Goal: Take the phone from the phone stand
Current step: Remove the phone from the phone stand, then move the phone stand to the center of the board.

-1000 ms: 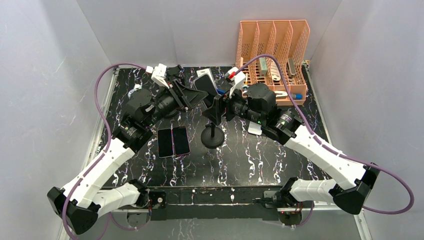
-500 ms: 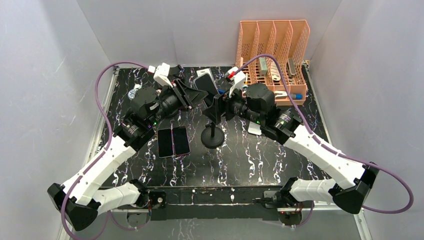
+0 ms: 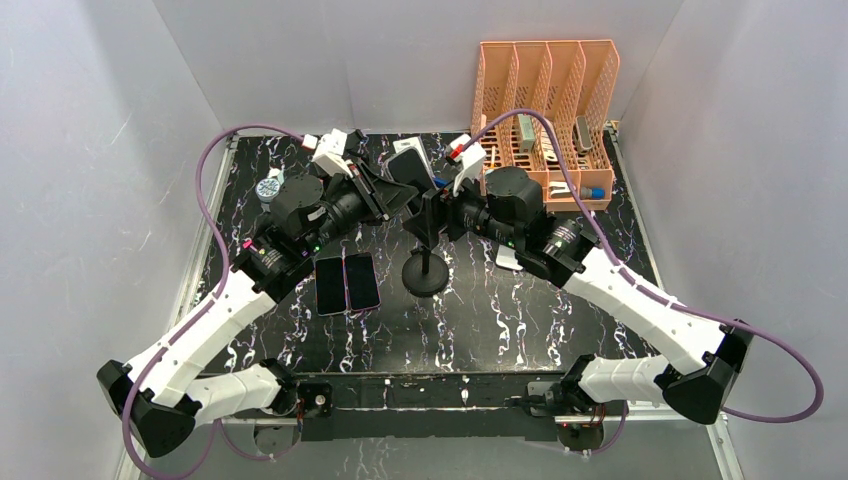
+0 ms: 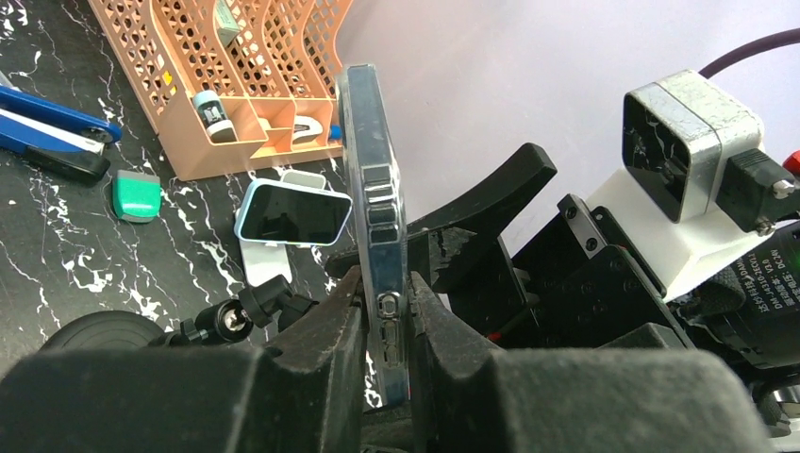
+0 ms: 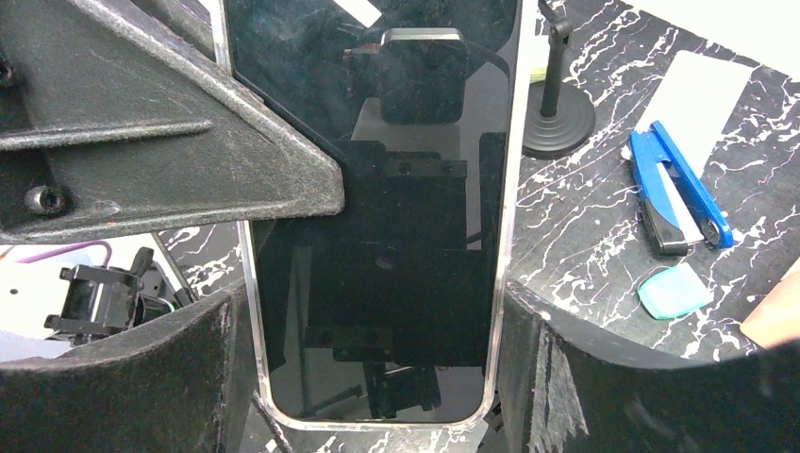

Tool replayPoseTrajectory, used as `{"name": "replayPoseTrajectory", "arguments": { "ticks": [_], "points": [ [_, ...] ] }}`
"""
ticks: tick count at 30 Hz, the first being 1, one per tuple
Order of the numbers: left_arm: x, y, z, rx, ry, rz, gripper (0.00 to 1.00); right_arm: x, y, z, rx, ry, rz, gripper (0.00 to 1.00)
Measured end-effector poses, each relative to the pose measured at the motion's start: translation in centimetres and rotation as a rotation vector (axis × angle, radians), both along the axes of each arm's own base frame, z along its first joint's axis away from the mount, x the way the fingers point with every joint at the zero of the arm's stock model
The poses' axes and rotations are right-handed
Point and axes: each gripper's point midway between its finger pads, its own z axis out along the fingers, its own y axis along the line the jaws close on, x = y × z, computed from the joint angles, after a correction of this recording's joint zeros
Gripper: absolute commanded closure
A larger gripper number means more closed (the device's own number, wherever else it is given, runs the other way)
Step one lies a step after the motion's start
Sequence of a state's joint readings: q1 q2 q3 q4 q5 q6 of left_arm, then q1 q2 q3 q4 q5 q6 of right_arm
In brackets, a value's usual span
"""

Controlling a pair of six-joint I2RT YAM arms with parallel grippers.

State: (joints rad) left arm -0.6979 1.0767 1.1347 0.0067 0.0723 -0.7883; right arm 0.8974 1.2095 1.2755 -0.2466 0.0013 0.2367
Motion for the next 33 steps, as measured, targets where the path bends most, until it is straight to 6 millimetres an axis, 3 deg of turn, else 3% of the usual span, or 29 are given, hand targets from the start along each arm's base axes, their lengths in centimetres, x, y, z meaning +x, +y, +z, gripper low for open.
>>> {"name": "replayPoseTrajectory", "arguments": {
  "ticks": [3, 7, 18, 20, 26, 30, 33],
  "points": [
    [0.1, 0.1, -0.2, 0.007, 0.009, 0.010, 1.00, 0.0, 0.0, -0.2, -0.008, 0.000, 0.002, 0.45],
    [0.0, 0.2, -0.4, 0.011, 0.018, 0.015, 1.00, -0.2, -0.1, -0.3, -0.015, 0.003, 0.007, 0.23],
    [-1.2, 1.2, 0.7, -0.002, 0.010, 0.045, 1.00, -1.7, -0.8, 1.6, 0.011, -0.046, 0.049, 0.07],
    [-0.8, 2.5, 0.5, 0.023, 0.007, 0.102, 1.00, -2.3, -1.6, 2.7, 0.030, -0.064, 0.047, 0.01],
    [-0.4, 5.1, 0.1, 0.080, -0.006, 0.199, 1.00, -4.0, -4.3, 6.5, 0.111, -0.150, 0.040, 0.01],
    [-1.0, 6.4, -0.4, 0.127, -0.008, 0.221, 1.00, -4.3, -5.5, 6.1, 0.111, -0.161, 0.012, 0.03],
    [-1.6, 7.4, -0.4, 0.147, -0.016, 0.239, 1.00, -4.1, -6.0, 4.2, 0.082, -0.141, -0.012, 0.06]
  ]
}}
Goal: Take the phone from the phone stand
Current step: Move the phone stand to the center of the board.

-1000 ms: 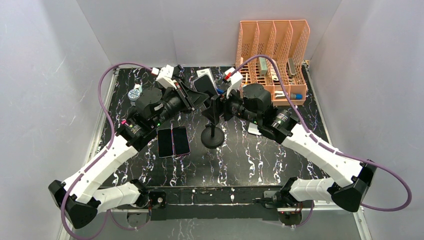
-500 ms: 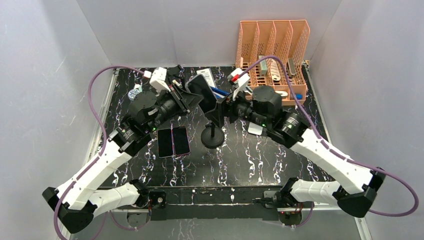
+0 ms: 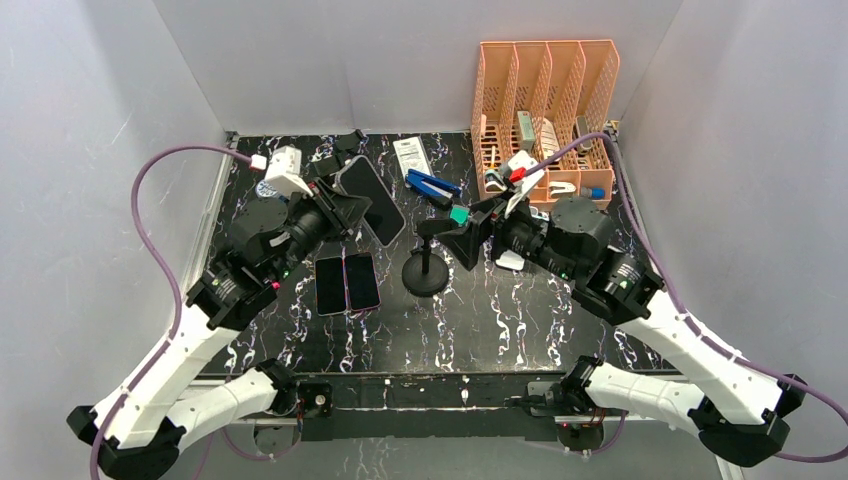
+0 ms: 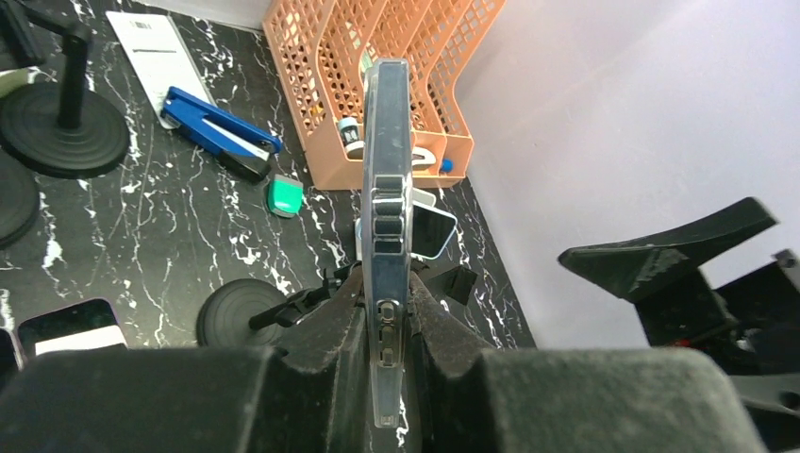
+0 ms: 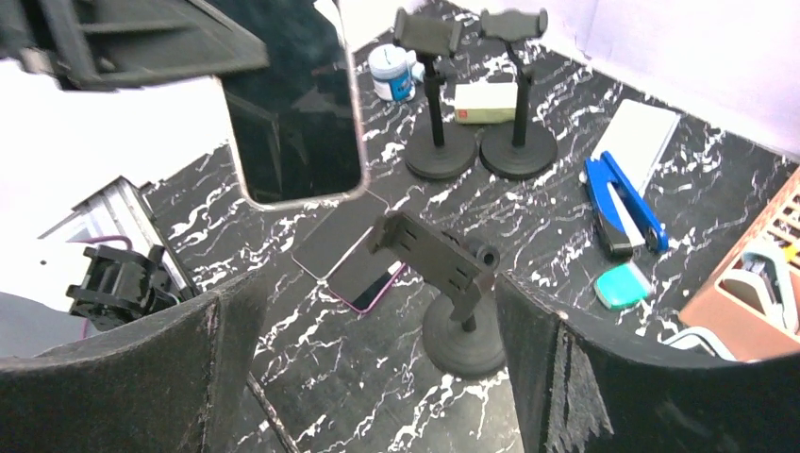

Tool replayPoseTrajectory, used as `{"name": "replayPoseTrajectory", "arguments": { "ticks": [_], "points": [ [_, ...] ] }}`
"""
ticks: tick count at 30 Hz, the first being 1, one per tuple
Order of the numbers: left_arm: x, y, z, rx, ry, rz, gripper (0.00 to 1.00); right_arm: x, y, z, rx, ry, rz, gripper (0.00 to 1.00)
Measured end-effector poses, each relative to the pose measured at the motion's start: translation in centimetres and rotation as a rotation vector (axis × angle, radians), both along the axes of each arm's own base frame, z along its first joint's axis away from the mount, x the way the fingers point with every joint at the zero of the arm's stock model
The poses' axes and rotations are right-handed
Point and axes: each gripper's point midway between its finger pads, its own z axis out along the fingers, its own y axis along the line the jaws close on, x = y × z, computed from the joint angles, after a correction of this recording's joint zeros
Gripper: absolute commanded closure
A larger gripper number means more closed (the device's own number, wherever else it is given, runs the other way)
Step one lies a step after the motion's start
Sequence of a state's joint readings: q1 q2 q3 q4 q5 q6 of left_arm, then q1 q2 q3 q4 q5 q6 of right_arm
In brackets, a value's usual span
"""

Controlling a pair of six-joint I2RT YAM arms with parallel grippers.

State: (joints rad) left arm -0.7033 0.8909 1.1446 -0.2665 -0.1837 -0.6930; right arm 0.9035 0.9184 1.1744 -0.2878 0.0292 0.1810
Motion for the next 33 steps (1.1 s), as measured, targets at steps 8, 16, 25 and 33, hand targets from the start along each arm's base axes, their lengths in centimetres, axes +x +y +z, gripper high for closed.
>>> {"name": "replayPoseTrajectory", "arguments": {
  "ticks": [8, 16, 25, 33],
  "points": [
    [-1.6, 2.0, 0.3, 0.040, -0.036, 0.010, 1.00, 0.9, -0.4, -3.5, -0.041, 0.082, -0.073, 0.26],
    [-1.8, 2.1, -5.8, 0.201, 0.085, -0.016, 1.00, 2.2, 0.0, -5.8, -0.071, 0.161, -0.138, 0.35],
    [-2.1, 2.4, -10.8, 0.340, 0.190, -0.048, 1.00, 3.6, 0.2, -9.3, -0.163, 0.236, -0.213, 0.42],
    [-2.0, 1.8, -12.8, 0.390, 0.236, -0.083, 1.00, 4.1, 0.1, -9.8, -0.176, 0.241, -0.236, 0.46]
  ]
}}
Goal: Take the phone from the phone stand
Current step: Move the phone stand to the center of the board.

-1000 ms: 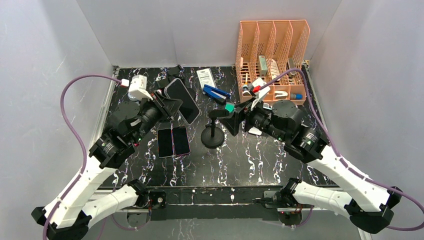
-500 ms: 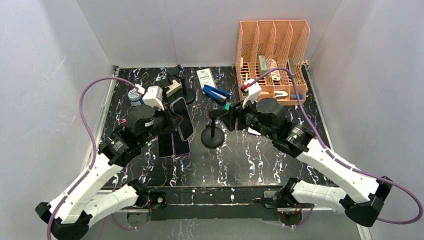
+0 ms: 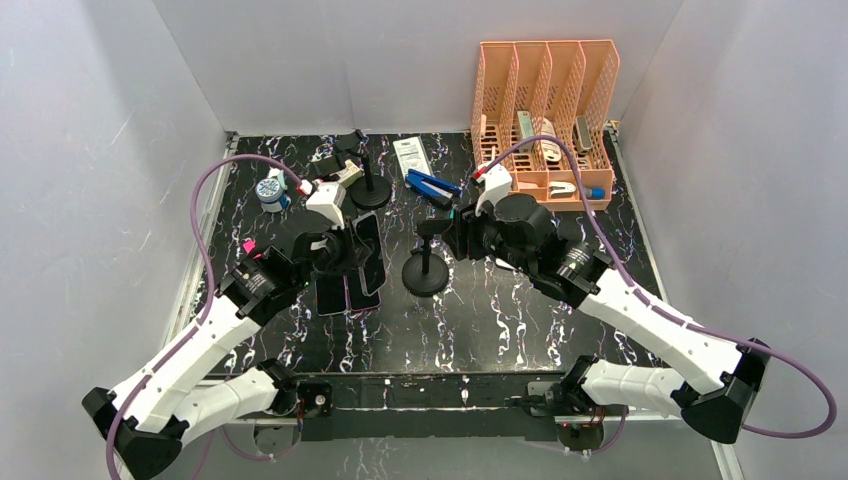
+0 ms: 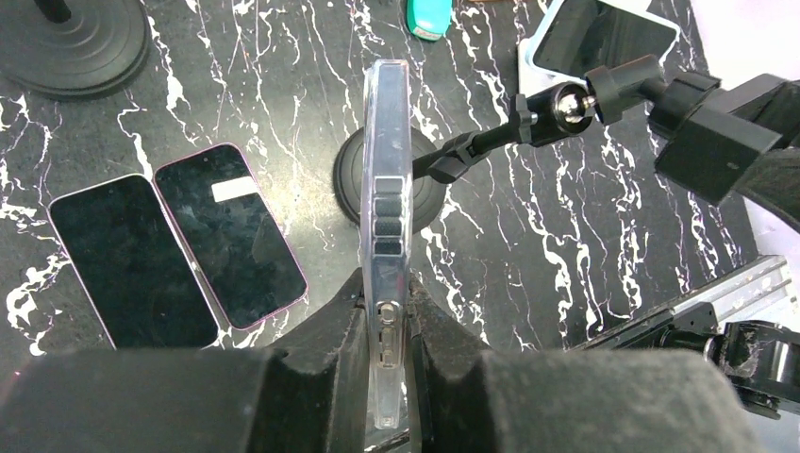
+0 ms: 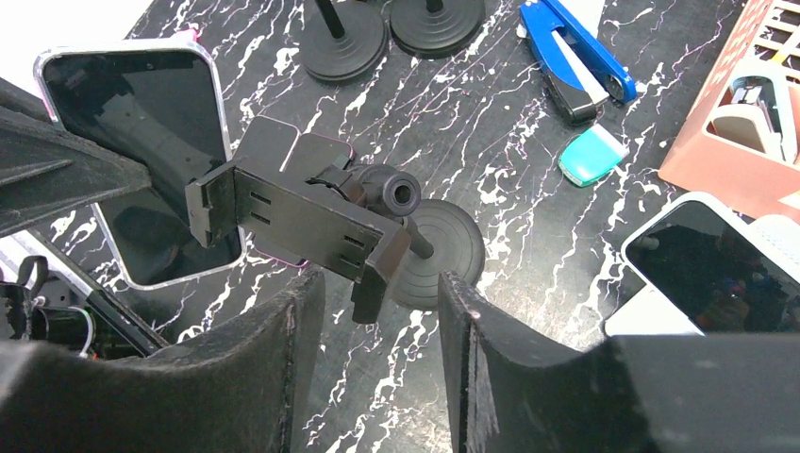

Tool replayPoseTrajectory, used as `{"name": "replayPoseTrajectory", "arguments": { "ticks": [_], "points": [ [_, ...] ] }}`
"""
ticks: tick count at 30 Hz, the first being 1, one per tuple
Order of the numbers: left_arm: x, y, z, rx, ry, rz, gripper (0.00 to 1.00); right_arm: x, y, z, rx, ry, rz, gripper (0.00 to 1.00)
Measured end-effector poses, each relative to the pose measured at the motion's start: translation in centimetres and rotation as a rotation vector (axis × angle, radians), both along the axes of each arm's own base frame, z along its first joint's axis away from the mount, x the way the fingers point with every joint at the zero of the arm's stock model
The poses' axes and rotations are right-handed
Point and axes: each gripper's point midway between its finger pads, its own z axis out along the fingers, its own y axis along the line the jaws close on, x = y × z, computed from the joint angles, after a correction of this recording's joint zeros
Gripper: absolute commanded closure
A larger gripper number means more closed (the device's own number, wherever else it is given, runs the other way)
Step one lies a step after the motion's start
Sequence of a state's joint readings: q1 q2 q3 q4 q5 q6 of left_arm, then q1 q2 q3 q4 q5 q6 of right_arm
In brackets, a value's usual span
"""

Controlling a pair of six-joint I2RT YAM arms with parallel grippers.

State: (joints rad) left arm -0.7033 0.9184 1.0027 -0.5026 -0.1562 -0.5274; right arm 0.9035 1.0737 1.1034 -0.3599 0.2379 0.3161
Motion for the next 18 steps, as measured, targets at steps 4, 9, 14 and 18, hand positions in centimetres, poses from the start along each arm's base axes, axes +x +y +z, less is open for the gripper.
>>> {"name": "replayPoseTrajectory", "arguments": {
  "ticks": [4, 9, 14, 18],
  "points": [
    [-0.1, -0.1, -1.0, 0.017, 0.023, -0.009, 1.00, 0.2, 0.2, -0.4, -0.011, 0.007, 0.001, 0.50],
    [-0.3, -0.2, -2.4, 0.036, 0.055, -0.018, 1.00, 0.3, 0.4, -0.7, -0.020, 0.011, 0.002, 0.56],
    [-0.4, -0.3, -3.7, 0.056, 0.087, -0.027, 1.00, 0.5, 0.6, -0.5, -0.023, 0.006, 0.005, 0.71],
    [-0.3, -0.7, -4.8, 0.073, 0.115, -0.034, 1.00, 0.6, 0.6, -0.3, -0.026, -0.002, 0.009, 0.86]
  ]
}}
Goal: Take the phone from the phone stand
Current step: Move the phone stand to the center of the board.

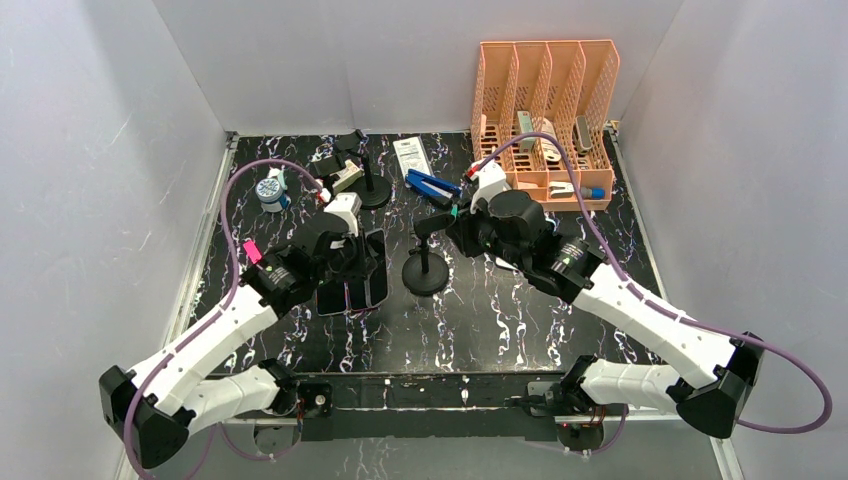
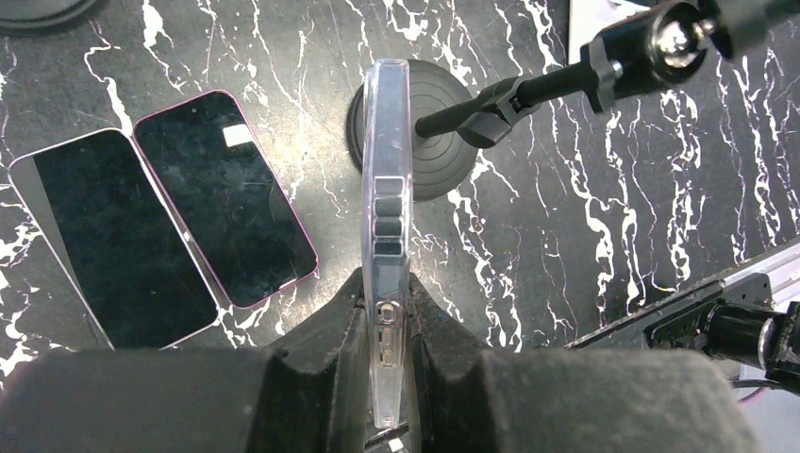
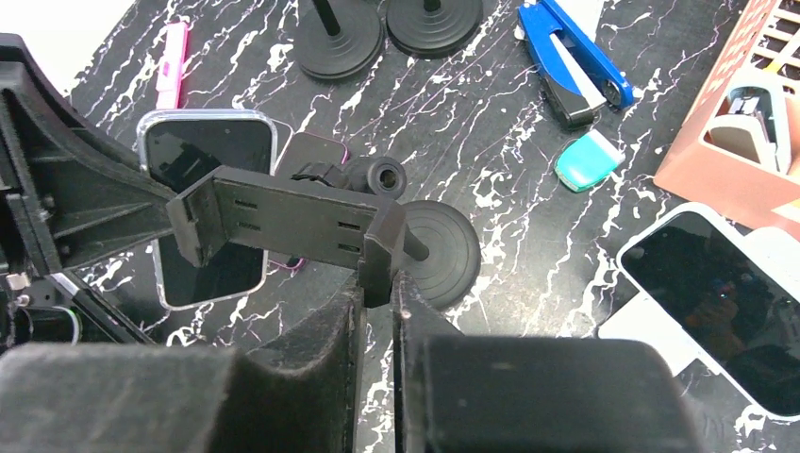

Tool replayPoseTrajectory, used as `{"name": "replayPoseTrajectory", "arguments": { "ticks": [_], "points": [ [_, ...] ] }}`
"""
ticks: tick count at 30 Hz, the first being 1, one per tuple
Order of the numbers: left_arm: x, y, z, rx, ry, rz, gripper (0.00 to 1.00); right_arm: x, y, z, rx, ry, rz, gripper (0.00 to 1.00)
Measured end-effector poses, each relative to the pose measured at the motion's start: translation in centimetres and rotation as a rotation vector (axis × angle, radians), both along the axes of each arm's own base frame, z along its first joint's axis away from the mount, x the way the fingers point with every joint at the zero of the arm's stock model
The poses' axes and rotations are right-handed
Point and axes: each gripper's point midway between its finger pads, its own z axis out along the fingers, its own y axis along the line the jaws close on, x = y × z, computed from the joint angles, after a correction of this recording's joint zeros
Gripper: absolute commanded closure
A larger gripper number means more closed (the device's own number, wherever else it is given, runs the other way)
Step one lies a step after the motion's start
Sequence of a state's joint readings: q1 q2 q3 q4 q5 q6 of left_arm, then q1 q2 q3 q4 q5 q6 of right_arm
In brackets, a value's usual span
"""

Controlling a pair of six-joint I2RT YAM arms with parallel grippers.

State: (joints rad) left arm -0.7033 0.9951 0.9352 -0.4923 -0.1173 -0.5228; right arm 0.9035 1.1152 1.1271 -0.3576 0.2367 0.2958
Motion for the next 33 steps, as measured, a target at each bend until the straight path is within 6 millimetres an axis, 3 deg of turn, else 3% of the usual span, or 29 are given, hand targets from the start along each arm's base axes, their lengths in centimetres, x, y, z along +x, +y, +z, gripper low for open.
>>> {"name": "replayPoseTrajectory", "arguments": {
  "ticks": [3, 17, 23, 33],
  "points": [
    [0.3, -0.4, -1.0, 0.011, 0.018, -0.005, 1.00, 0.0, -0.1, -0.1, -0.010, -0.004, 0.003, 0.99],
    [2.8, -3.1, -7.1, 0.066, 0.132, 0.000, 1.00, -1.0, -2.1, 0.2, -0.040, -0.003, -0.013, 0.99],
    [3.7, -4.2, -10.6, 0.075, 0.210, 0.041, 1.00, -1.5, -2.9, 0.4, -0.055, -0.011, -0.015, 0.99],
    [5.4, -5.5, -11.9, -0.018, 0.258, 0.130, 1.00, -1.8, -3.6, 0.6, -0.062, -0.015, -0.020, 0.99]
  ]
}}
